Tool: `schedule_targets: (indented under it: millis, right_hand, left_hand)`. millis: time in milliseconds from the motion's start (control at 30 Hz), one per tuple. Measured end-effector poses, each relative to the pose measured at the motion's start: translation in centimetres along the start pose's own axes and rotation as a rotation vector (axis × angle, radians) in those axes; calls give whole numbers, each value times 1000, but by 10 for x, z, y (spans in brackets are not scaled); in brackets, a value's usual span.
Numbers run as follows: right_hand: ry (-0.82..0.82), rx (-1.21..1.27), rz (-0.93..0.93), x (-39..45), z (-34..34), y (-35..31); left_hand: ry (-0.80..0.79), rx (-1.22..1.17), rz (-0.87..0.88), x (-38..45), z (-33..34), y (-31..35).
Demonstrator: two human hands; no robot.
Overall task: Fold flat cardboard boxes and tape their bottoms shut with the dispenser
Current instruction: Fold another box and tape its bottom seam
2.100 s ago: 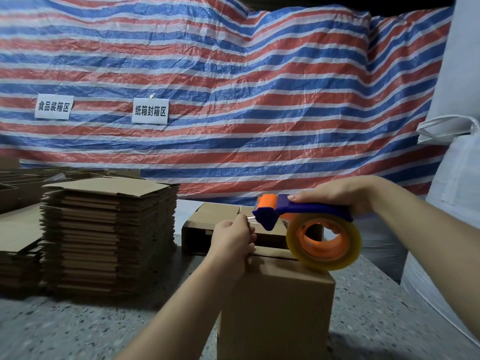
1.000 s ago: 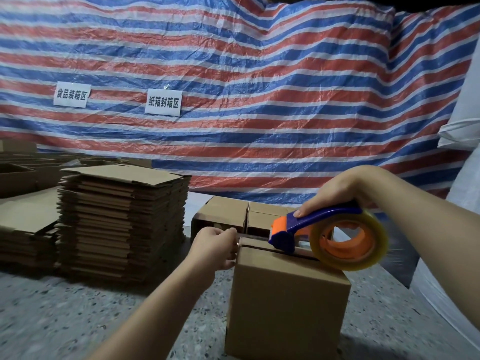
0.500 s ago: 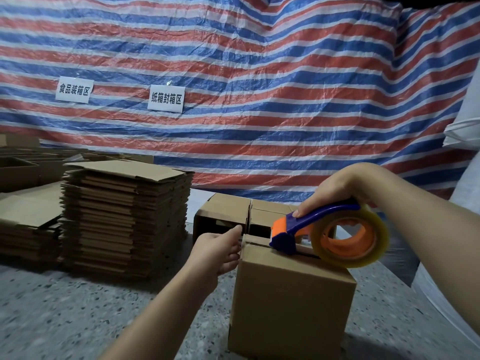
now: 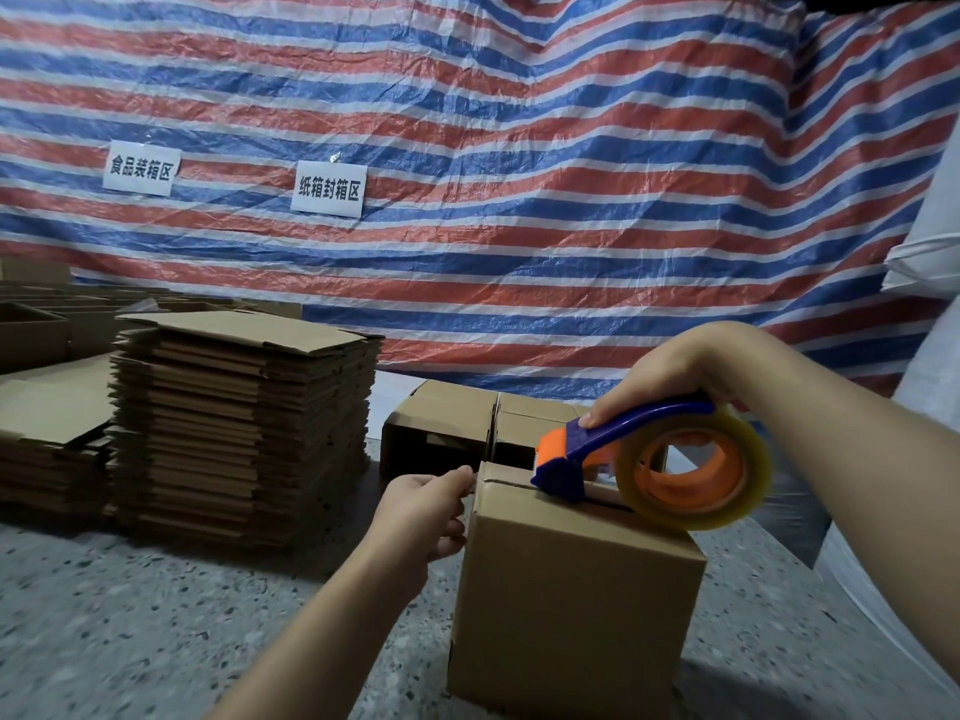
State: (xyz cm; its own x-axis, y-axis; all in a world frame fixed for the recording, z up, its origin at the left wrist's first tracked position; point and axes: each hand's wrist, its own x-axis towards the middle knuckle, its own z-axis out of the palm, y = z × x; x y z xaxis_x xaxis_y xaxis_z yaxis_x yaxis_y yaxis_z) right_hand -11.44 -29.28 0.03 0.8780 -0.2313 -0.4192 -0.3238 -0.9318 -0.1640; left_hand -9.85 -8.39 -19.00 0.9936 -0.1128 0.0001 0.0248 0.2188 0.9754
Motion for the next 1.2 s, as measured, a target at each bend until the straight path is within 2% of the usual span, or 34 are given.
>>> schedule_targets:
  millis: [533,833,933,1100,1200]
  right_hand:
    - [-14,42,-24,-1,2,4]
    - [0,64,-32,-2,2,6]
    - [-2,75,-32,-2,2,7]
    - [12,71,-21,-1,2,8]
    - [8,75,-28,0,1,7]
  left_hand:
    - [-27,166,-34,6,-1,-12]
    - [-43,98,-104,5,4,-17]
    - [-4,85,-124,8,6,-23]
    - [-49,40,-208,1,1,-44]
    - [37,56,-129,-2,-1,-52]
